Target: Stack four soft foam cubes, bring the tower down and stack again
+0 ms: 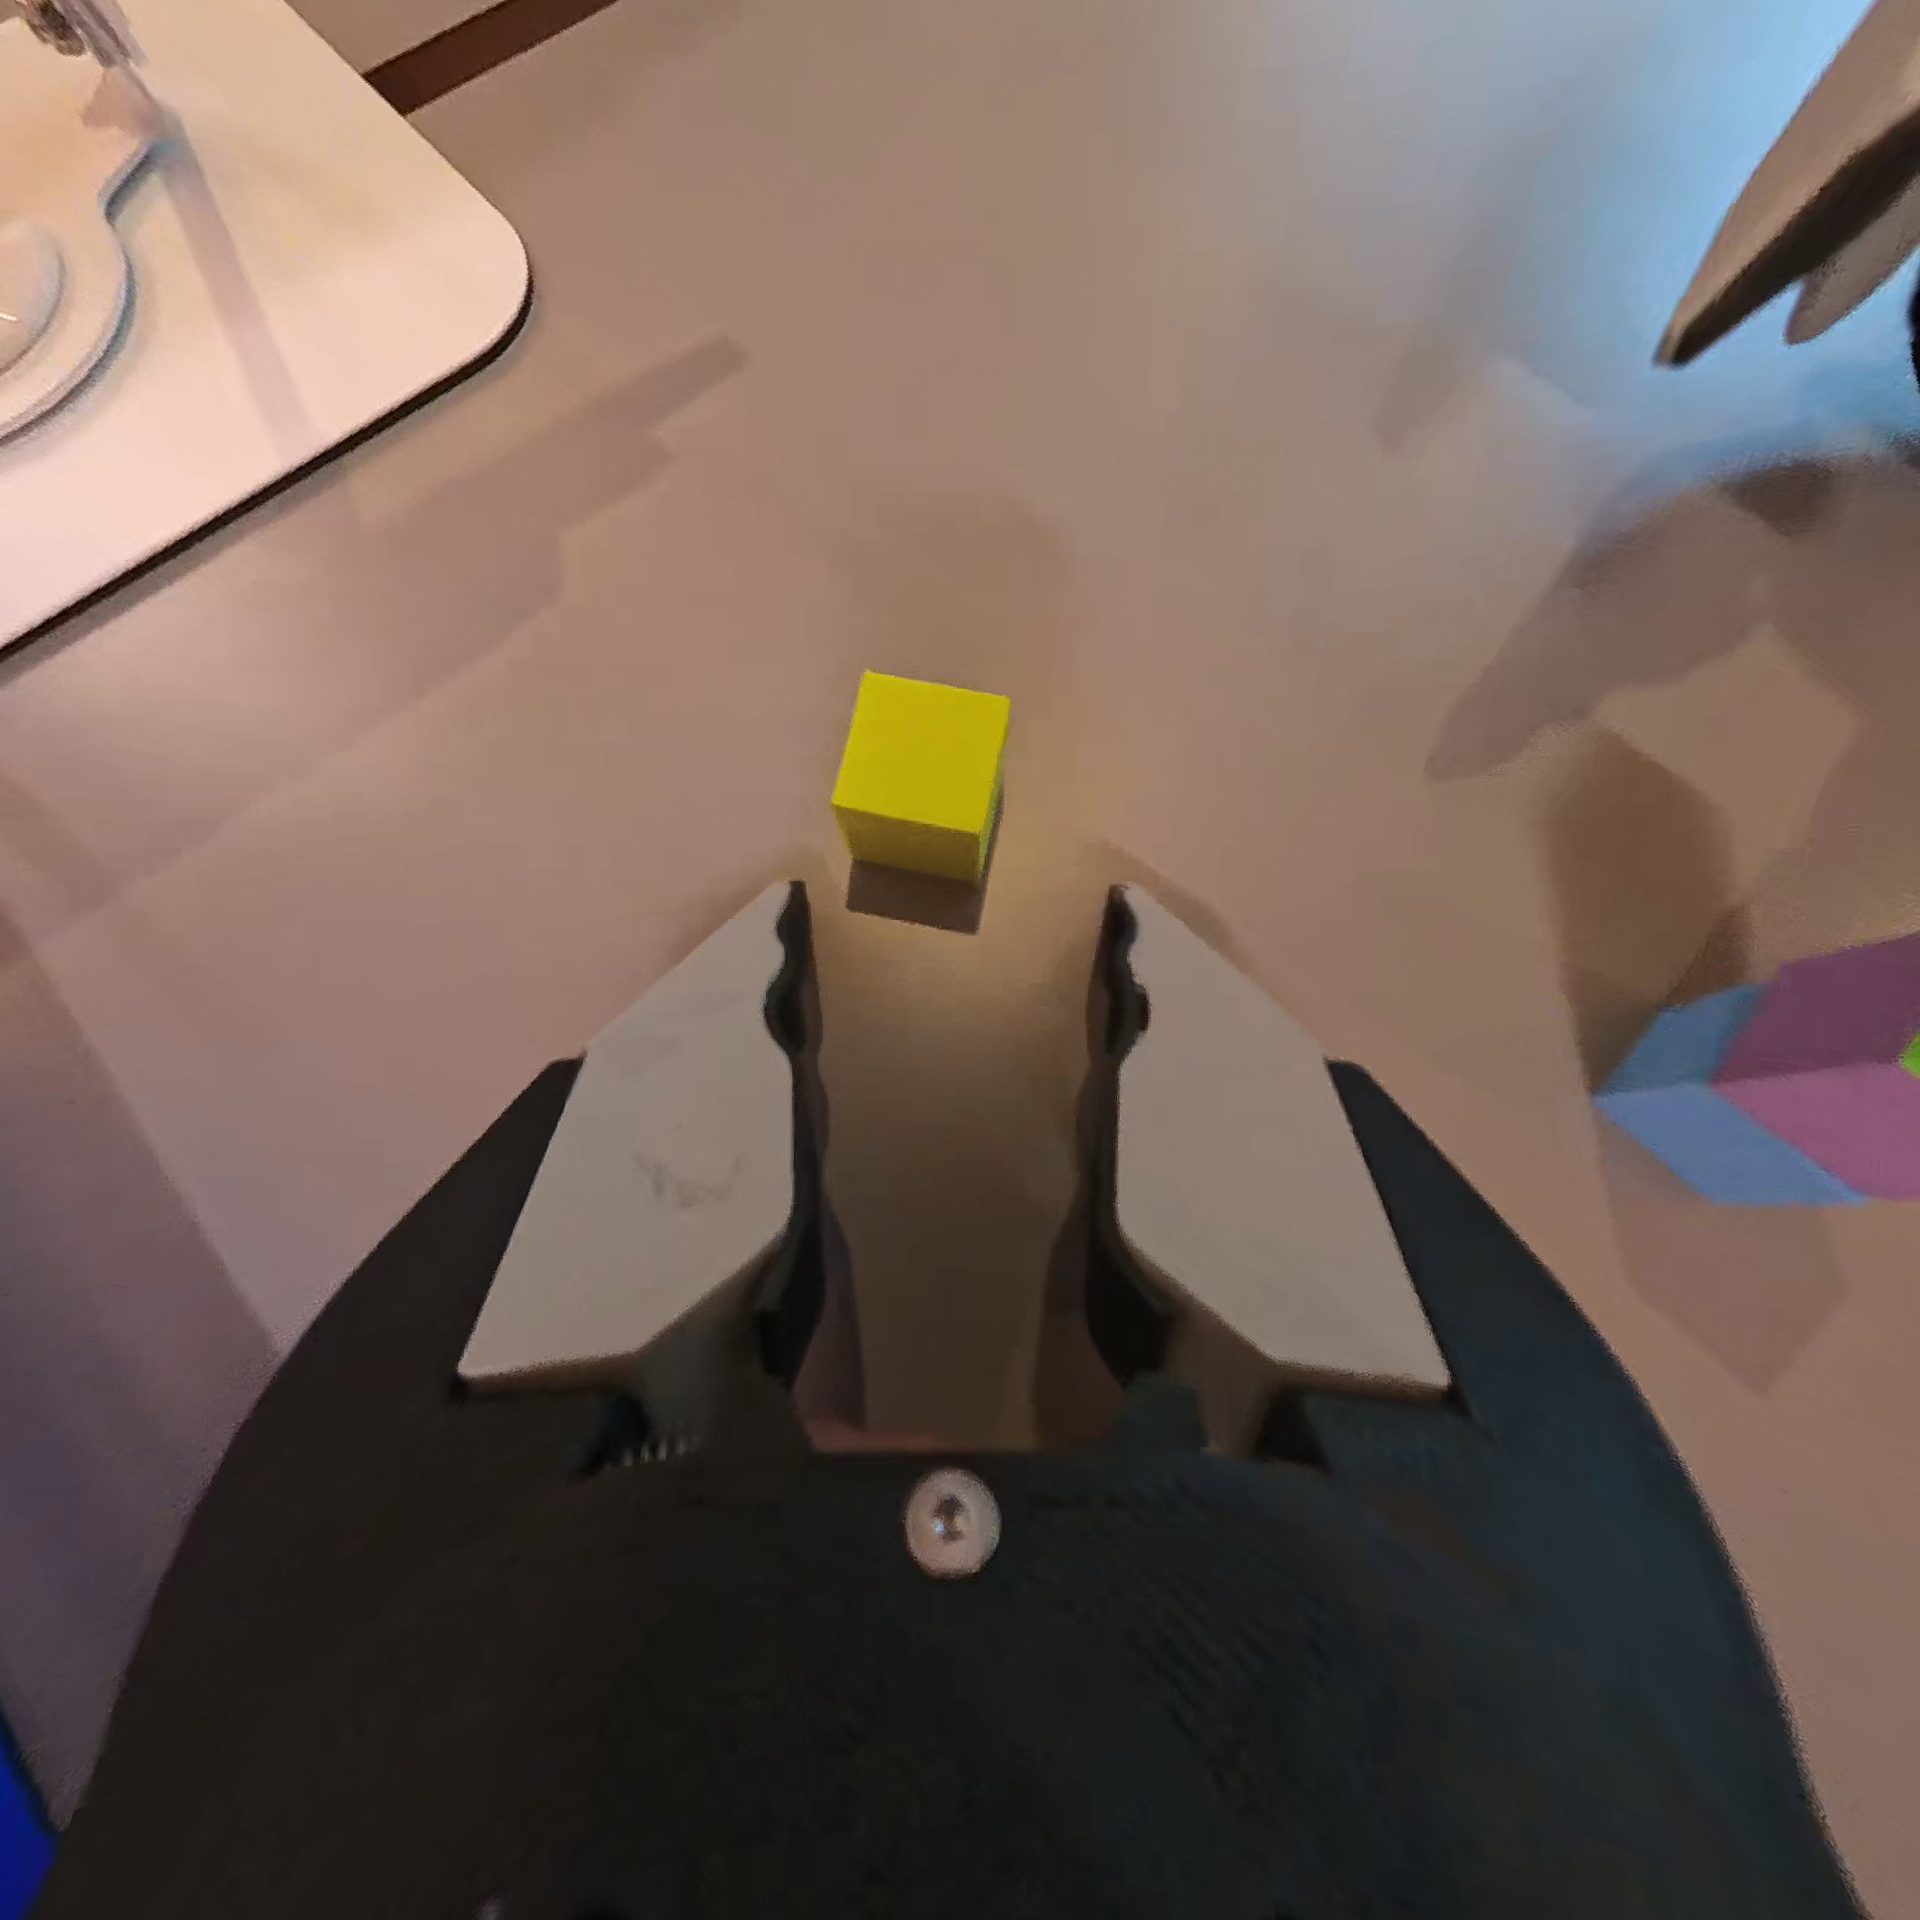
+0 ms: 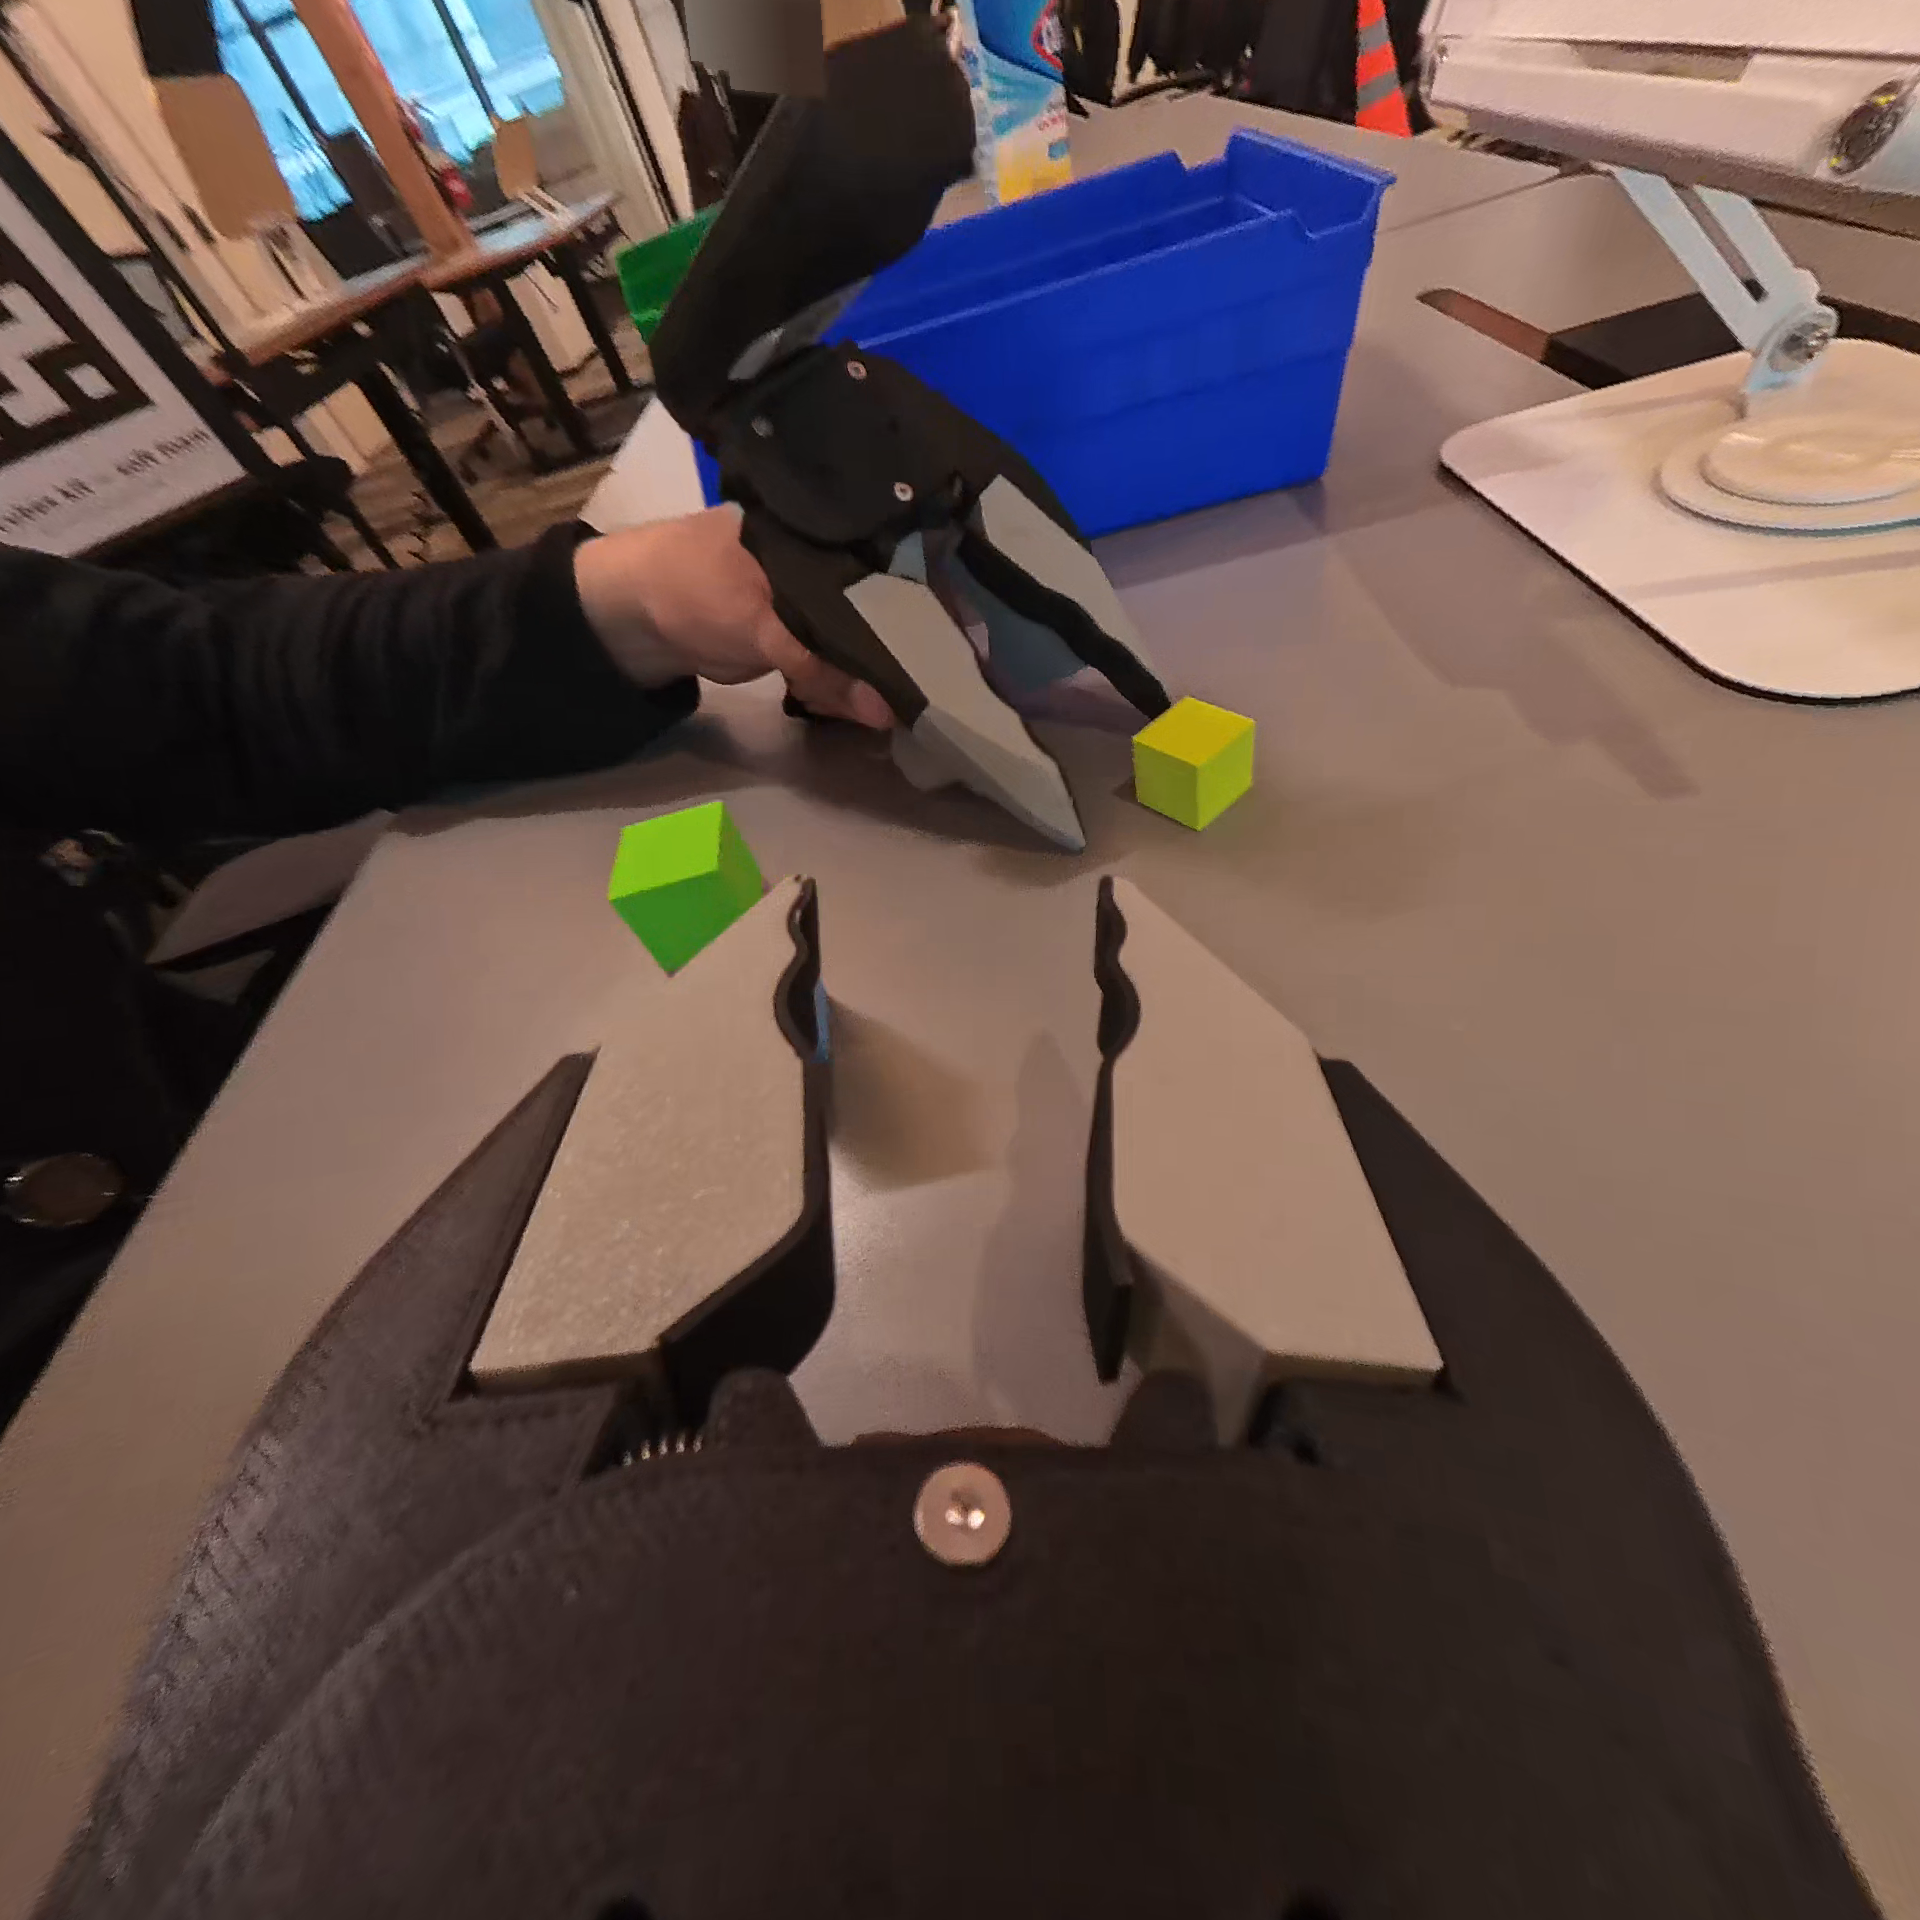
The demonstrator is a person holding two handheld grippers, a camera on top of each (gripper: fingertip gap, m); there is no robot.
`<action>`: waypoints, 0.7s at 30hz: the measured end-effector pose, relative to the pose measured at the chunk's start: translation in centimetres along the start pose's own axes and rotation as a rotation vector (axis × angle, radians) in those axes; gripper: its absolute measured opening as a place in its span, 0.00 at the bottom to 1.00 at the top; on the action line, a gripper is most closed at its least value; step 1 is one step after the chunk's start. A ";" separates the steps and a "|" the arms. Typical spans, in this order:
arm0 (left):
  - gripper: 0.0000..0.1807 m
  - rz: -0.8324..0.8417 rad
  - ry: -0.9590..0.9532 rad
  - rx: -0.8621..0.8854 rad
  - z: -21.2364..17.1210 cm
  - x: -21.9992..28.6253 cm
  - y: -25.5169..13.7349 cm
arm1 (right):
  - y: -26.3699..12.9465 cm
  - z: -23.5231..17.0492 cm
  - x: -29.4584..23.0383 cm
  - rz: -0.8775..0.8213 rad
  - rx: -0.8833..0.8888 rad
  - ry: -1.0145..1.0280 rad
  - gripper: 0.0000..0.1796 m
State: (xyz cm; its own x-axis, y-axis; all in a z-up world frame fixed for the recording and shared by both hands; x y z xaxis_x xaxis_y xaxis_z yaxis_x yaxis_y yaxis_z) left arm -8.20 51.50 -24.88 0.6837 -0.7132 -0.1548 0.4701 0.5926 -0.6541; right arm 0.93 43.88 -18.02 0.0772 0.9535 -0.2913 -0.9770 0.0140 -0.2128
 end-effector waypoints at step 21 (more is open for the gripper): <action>0.15 0.353 0.592 0.658 6.8 3.6 -6.2 | 0.7 1.6 0.6 0.007 0.114 0.153 0.26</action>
Point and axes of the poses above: each gripper's, where its closed fingertips meet, y out along the fingers, z out of its top, x = y × z across the jaws, the point moved 1 cm from there along -y, back along the fingers, and after that the axes turned 14 degrees about z, right-handed, at the moved point
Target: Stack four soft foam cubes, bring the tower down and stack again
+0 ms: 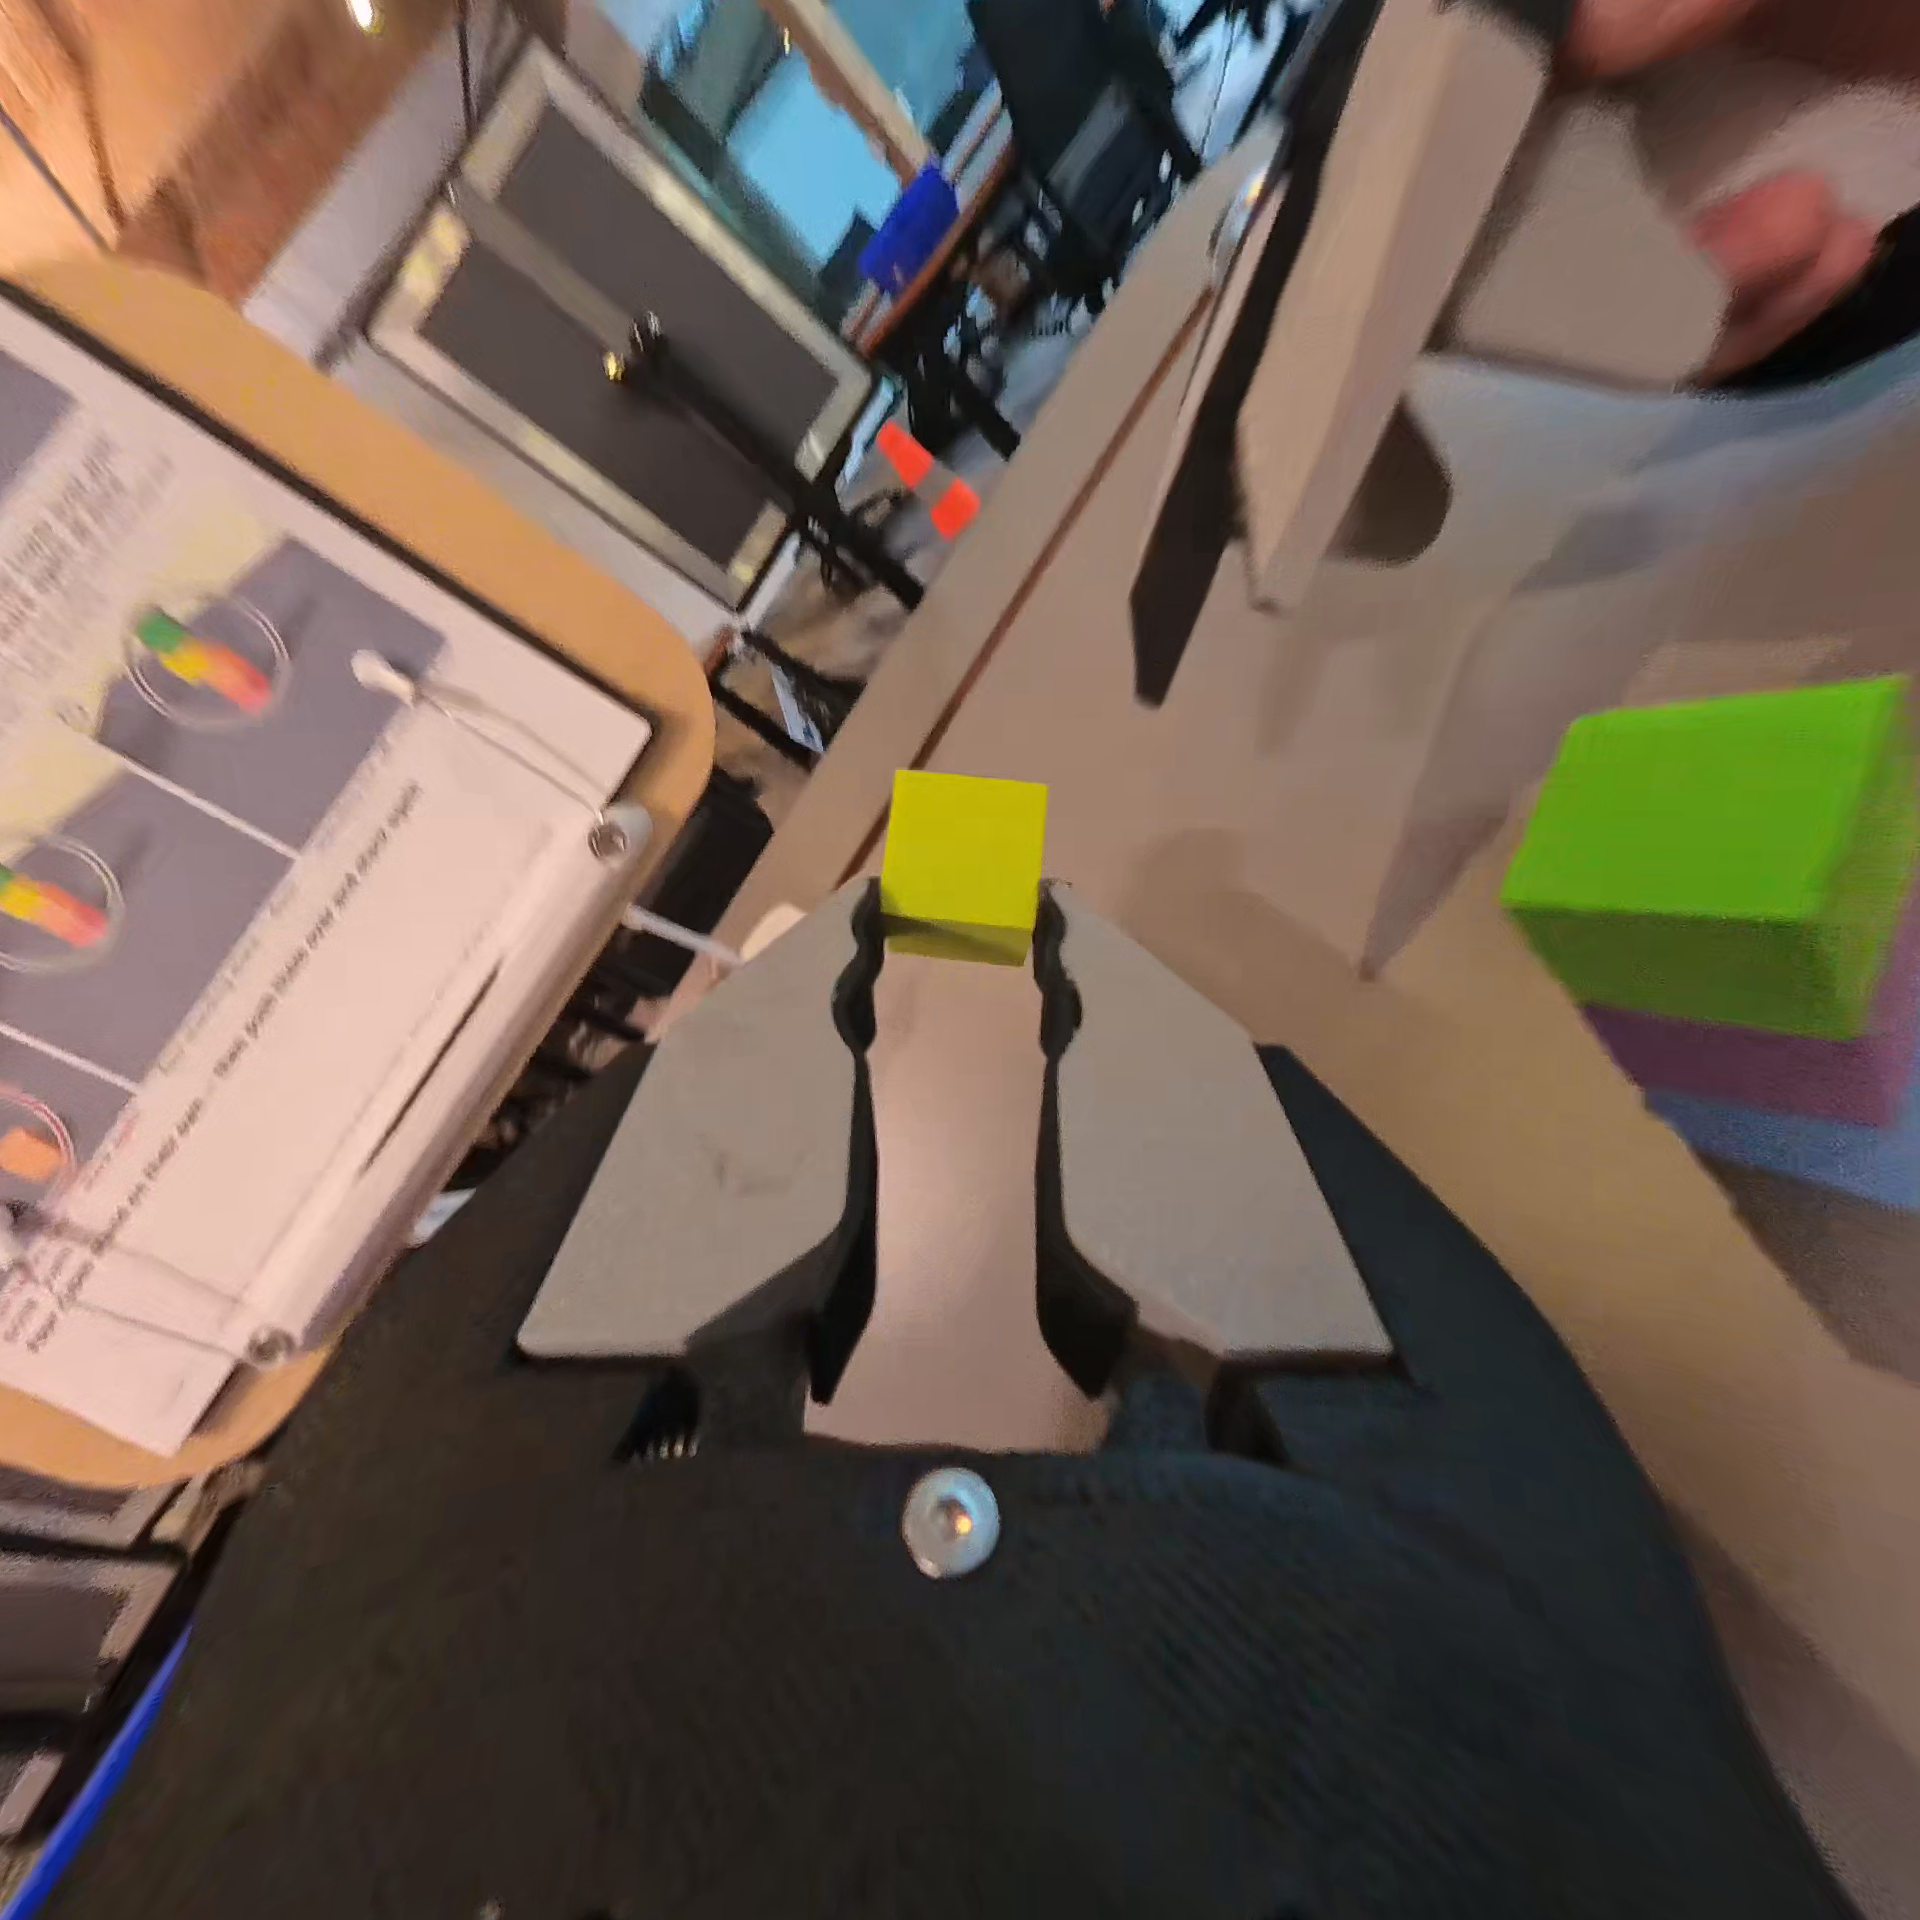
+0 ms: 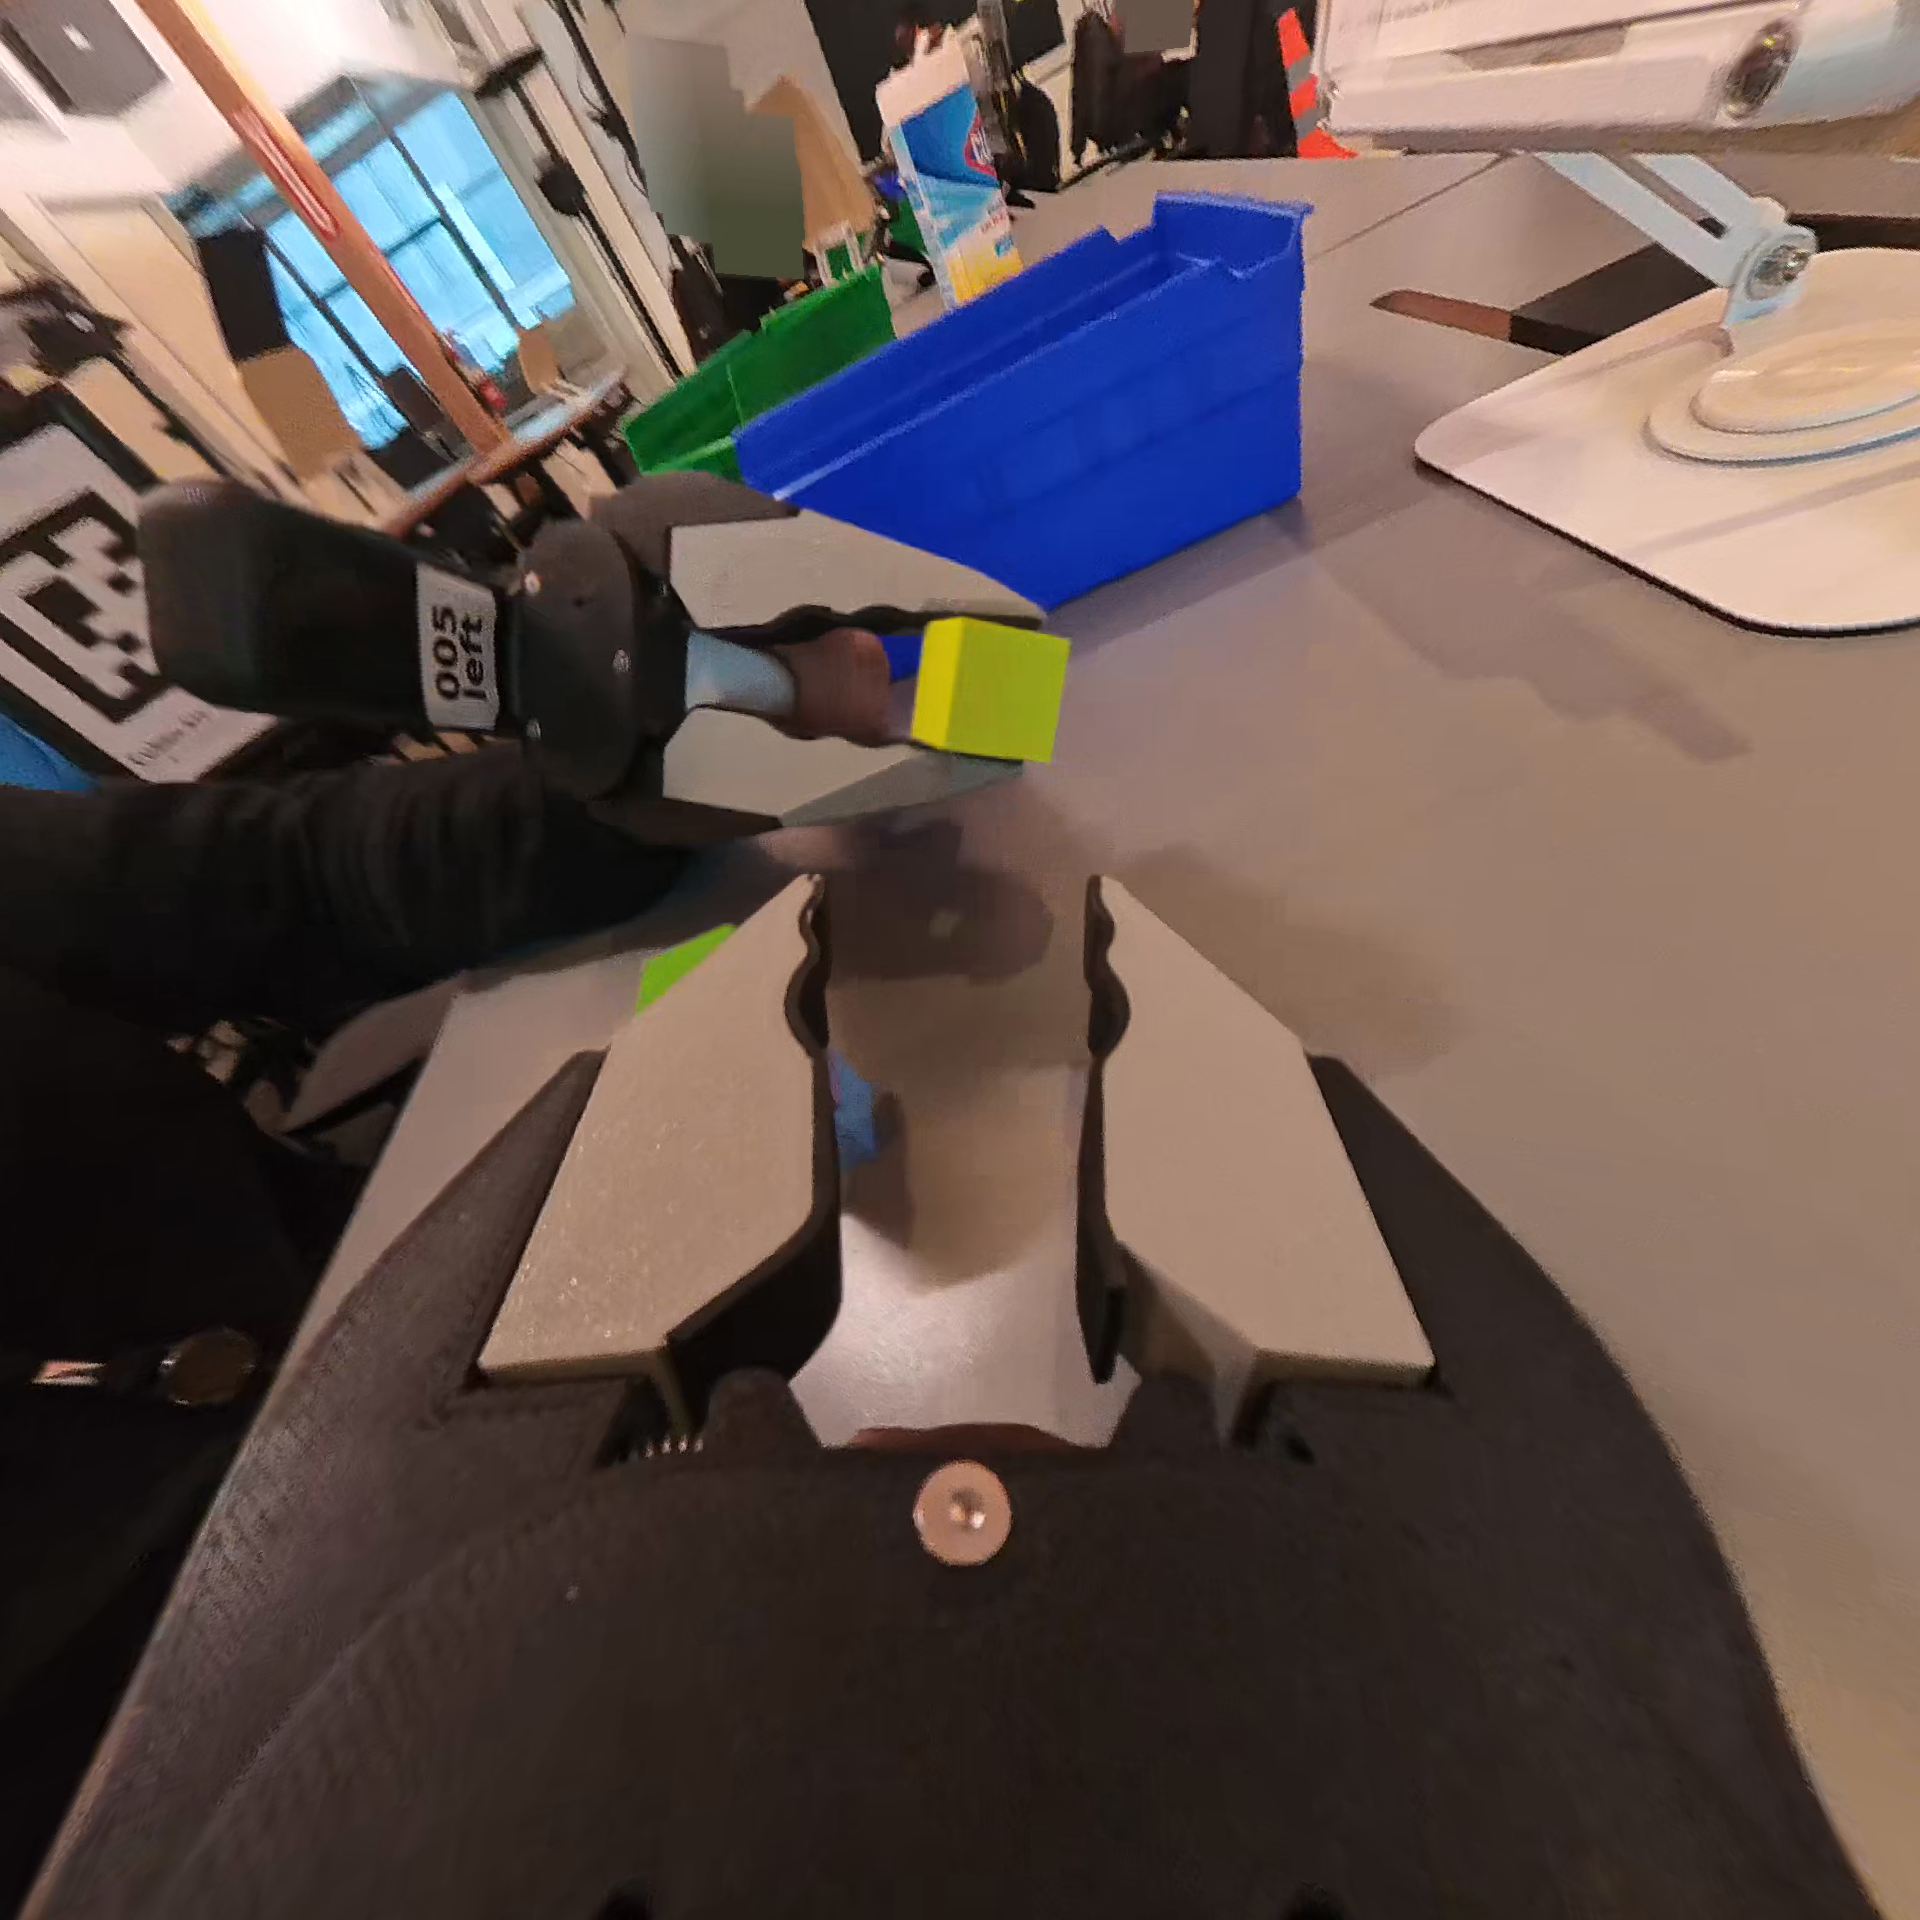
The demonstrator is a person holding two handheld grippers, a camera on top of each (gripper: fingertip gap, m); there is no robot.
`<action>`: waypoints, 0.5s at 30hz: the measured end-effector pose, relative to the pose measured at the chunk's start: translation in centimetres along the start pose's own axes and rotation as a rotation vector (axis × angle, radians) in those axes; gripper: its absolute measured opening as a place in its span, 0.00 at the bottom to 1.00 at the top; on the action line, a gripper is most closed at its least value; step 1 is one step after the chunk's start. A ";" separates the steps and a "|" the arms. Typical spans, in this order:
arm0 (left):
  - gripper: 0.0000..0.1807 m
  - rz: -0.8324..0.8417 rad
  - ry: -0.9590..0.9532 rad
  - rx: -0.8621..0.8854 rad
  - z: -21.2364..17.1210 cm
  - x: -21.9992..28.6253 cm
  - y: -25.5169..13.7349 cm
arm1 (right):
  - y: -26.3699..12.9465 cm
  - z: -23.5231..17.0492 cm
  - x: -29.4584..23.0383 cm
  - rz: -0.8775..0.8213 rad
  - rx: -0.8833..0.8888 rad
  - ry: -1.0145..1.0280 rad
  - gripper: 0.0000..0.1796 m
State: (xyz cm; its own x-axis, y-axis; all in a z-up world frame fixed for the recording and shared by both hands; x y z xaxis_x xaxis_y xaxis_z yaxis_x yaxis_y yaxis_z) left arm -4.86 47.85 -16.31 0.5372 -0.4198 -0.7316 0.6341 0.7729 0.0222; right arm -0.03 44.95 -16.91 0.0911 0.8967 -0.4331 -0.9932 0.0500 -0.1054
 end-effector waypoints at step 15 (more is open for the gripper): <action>0.15 0.013 0.139 0.157 3.3 1.0 -1.7 | 2.2 2.0 -2.7 0.144 0.108 0.048 0.19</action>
Point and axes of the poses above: each gripper's, where its closed fingertips meet, y out along the fingers, z out of its top, x = y × z across the jaws, the point moved 1 cm from there along -y, back along the fingers, and after that the axes turned 14 degrees about z, right-handed, at the moved point
